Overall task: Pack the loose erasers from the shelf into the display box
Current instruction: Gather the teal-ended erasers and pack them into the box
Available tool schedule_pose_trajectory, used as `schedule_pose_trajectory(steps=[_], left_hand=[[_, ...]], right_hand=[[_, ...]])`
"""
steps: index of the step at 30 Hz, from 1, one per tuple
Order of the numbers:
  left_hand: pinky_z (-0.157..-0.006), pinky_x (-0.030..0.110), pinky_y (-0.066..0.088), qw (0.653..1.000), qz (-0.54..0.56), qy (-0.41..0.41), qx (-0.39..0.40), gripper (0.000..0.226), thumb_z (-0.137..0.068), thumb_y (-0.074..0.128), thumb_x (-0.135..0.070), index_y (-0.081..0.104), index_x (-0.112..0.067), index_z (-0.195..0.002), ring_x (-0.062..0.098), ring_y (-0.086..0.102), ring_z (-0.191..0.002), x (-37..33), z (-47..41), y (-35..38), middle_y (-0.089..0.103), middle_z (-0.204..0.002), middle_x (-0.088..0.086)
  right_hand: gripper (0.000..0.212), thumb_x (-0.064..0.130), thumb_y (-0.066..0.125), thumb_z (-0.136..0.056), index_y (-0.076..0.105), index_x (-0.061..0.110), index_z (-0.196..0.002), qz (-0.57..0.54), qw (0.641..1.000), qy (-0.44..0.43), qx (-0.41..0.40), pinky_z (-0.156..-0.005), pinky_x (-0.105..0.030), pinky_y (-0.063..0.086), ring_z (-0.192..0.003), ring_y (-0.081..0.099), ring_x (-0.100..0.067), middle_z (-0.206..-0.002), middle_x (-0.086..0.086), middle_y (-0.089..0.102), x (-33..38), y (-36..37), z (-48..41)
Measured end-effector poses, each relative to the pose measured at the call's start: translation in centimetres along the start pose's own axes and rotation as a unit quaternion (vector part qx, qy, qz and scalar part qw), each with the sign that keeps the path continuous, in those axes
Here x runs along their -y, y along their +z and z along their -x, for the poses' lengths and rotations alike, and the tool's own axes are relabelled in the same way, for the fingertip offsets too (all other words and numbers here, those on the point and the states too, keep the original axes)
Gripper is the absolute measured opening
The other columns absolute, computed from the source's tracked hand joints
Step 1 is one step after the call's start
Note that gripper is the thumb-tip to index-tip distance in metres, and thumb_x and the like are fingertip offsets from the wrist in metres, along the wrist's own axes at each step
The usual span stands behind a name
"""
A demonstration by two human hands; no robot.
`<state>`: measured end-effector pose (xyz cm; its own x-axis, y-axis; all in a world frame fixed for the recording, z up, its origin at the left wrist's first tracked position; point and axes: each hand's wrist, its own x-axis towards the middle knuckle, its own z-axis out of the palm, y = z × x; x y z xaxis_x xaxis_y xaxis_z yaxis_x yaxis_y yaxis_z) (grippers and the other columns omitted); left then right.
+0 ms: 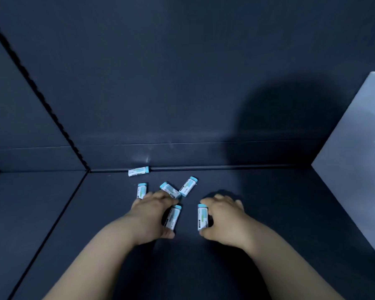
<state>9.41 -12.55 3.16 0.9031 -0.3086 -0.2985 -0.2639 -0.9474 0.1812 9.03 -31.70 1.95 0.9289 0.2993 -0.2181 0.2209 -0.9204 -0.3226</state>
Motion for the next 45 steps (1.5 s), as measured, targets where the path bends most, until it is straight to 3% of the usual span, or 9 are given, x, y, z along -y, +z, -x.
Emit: schedule_pose_trajectory(steps=[4,8,11,14,18,27,33,38,45], left_hand=[[-0.105,0.031,0.024,0.999,-0.040,-0.015,-0.011,0.081,-0.070,0.071,-0.053,0.035,-0.030,-0.139,0.014,0.029,-0.131,-0.8,-0.4,0.0,0.034,-0.141,-0.009],[-0.109,0.032,0.019,0.999,-0.051,-0.004,-0.009,0.088,-0.071,0.069,-0.055,0.025,-0.031,-0.144,0.014,0.023,-0.134,-0.8,0.3,0.0,0.026,-0.146,-0.010],[-0.108,0.032,0.013,0.998,-0.042,0.051,0.004,0.073,-0.083,0.064,-0.040,0.024,-0.040,-0.143,0.008,0.016,-0.135,-0.1,0.9,-0.6,0.021,-0.149,-0.020],[-0.103,0.029,0.015,0.993,-0.050,0.101,-0.015,0.052,-0.087,0.061,-0.028,0.043,-0.042,-0.134,0.006,0.024,-0.129,0.2,0.6,-0.6,0.036,-0.139,-0.020],[-0.090,0.024,0.020,0.988,-0.057,0.129,-0.060,0.033,-0.086,0.061,-0.033,0.056,-0.036,-0.118,0.007,0.034,-0.119,0.1,0.4,-0.1,0.048,-0.121,-0.015],[-0.076,0.021,0.013,0.983,-0.082,0.117,-0.116,0.030,-0.088,0.055,-0.040,0.051,-0.036,-0.118,0.005,0.035,-0.117,4.1,3.5,-0.2,0.048,-0.121,-0.018],[-0.076,0.022,0.014,0.975,-0.084,0.092,-0.184,0.029,-0.088,0.055,-0.042,0.054,-0.036,-0.117,0.008,0.040,-0.112,11.4,8.1,-1.5,0.050,-0.120,-0.018],[-0.061,0.021,0.028,0.957,-0.116,0.129,-0.231,0.037,-0.047,0.087,-0.043,0.063,-0.038,-0.075,0.006,0.057,-0.068,20.4,12.9,-1.7,0.061,-0.074,-0.020],[-0.063,0.025,0.034,0.947,-0.133,0.100,-0.275,0.031,-0.053,0.085,-0.044,0.066,-0.035,-0.075,0.011,0.058,-0.068,33.3,20.1,-3.0,0.062,-0.075,-0.017]], right_hand=[[0.075,0.034,0.062,-0.076,0.026,0.031,-0.142,-0.002,0.999,-0.027,0.020,-0.105,-0.036,0.022,-0.130,0.030,-0.021,-0.138,0.000,0.036,0.4,0.1,-0.1],[0.082,0.055,0.063,-0.074,0.027,0.025,-0.141,0.028,1.000,-0.011,-0.004,-0.106,-0.035,0.018,-0.133,0.026,-0.021,-0.140,0.001,0.035,0.8,0.2,0.2],[0.069,0.059,0.058,-0.076,0.040,0.021,-0.130,0.053,0.997,0.025,-0.048,-0.101,-0.034,0.025,-0.125,0.037,-0.020,-0.132,0.000,0.045,1.2,0.5,0.3],[0.046,0.051,0.055,-0.081,0.050,0.020,-0.116,0.071,0.994,0.035,-0.076,-0.093,-0.035,0.030,-0.114,0.048,-0.021,-0.119,0.000,0.055,1.8,0.9,0.4],[0.031,0.038,0.052,-0.082,0.054,0.021,-0.108,0.061,0.994,0.028,-0.088,-0.089,-0.035,0.032,-0.108,0.052,-0.021,-0.113,0.002,0.059,2.5,1.4,0.5],[0.025,0.036,0.053,-0.082,0.055,0.030,-0.106,-0.009,0.991,-0.033,-0.128,-0.087,-0.029,0.029,-0.103,0.048,-0.012,-0.101,0.012,0.052,5.6,1.1,0.9],[0.019,0.036,0.053,-0.081,0.055,0.034,-0.100,-0.015,0.989,-0.055,-0.133,-0.090,-0.030,0.030,-0.103,0.047,-0.010,-0.102,0.013,0.052,13.2,2.3,-0.4],[0.018,0.034,0.055,-0.081,0.056,0.034,-0.100,-0.035,0.987,-0.064,-0.143,-0.091,-0.029,0.031,-0.100,0.049,-0.009,-0.100,0.012,0.052,23.0,5.3,-2.1],[0.018,0.033,0.056,-0.083,0.056,0.034,-0.100,-0.071,0.983,-0.085,-0.148,-0.091,-0.027,0.031,-0.099,0.048,-0.007,-0.102,0.014,0.052,37.1,8.2,-4.4]])
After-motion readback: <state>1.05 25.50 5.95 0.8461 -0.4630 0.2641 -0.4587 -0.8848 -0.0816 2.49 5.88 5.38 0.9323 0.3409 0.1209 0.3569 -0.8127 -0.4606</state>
